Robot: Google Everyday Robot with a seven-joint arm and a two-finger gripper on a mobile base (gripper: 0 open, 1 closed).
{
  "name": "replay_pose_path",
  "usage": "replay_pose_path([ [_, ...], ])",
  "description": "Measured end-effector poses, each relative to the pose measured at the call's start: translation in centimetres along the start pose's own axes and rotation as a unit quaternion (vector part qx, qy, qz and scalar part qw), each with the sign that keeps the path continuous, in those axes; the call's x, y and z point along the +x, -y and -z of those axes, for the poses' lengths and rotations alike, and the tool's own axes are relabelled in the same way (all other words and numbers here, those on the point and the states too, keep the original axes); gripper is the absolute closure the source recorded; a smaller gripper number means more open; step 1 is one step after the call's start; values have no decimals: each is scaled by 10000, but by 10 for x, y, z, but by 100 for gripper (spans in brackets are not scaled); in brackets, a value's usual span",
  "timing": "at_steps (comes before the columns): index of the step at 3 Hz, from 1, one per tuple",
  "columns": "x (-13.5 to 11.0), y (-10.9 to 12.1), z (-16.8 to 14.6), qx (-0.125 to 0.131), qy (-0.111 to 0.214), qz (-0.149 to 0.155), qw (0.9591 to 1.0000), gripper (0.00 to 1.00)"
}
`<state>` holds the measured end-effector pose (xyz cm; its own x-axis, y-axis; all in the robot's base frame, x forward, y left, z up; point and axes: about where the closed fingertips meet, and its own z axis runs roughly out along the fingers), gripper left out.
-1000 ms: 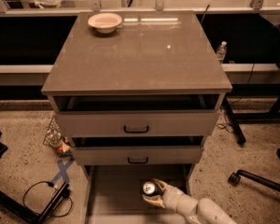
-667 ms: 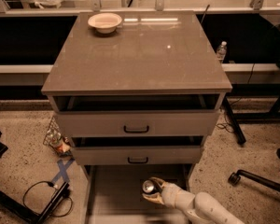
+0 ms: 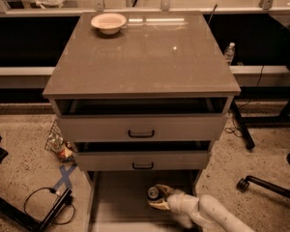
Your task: Place pepsi can into bottom drawer
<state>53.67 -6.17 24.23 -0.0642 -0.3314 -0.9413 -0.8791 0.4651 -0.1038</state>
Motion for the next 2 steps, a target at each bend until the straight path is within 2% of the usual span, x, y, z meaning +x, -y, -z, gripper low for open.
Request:
replay_pose_path([
  [1, 27, 3, -9, -91, 202, -533, 9983, 100],
  [2, 41, 4, -12, -87, 261, -827, 9962, 100],
])
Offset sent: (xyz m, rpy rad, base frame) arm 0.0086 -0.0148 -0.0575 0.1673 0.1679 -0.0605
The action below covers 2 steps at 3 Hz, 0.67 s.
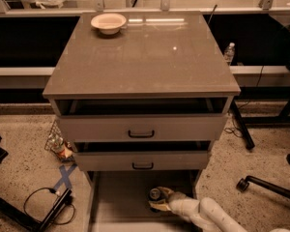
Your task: Place pepsi can into bottom drawer
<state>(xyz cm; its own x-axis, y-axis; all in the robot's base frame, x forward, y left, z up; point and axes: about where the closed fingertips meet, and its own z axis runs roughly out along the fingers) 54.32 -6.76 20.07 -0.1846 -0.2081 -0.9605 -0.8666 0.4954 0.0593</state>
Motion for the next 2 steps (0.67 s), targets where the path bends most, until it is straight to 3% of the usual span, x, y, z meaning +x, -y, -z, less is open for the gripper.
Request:
replay_pose_path([
  [1, 0, -1, -2, -10, 7, -2, 10000, 82],
  [2, -1, -3, -4, -32, 16, -7, 10000, 51],
])
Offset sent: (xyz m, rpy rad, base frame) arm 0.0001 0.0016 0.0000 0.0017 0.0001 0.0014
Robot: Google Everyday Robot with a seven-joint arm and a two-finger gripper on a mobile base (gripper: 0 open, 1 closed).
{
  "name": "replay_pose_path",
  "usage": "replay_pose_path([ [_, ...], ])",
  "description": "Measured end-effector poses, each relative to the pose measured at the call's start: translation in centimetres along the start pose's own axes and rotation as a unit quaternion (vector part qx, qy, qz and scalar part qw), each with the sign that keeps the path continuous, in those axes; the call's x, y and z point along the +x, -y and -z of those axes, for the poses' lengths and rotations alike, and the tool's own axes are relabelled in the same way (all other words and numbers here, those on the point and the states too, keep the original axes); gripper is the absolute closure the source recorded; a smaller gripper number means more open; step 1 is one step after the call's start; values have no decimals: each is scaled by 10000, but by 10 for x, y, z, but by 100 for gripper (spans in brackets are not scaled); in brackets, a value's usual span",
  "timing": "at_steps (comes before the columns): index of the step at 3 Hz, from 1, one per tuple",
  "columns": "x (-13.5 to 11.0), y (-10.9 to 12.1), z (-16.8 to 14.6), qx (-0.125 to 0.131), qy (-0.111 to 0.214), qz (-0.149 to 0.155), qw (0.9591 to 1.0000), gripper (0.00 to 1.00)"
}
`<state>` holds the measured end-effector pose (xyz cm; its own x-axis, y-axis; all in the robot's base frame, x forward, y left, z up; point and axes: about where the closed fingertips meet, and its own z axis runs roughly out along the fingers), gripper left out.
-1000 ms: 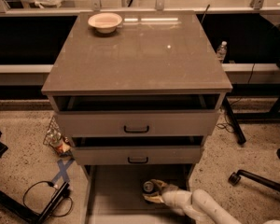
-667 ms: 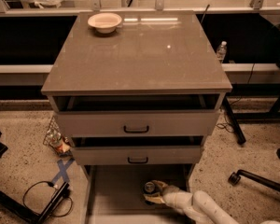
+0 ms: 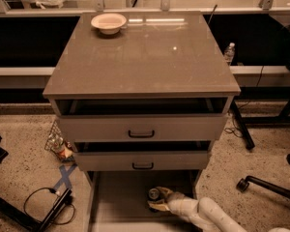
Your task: Place pepsi can into bottom drawer
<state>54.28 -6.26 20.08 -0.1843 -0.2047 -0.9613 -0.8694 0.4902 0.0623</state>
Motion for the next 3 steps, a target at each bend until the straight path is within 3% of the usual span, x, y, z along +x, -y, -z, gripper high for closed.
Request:
replay_pose_path([
  [2, -1, -4, -4, -40, 16, -9, 10000, 0],
  [3, -1, -4, -5, -41, 17, -9, 10000, 0],
])
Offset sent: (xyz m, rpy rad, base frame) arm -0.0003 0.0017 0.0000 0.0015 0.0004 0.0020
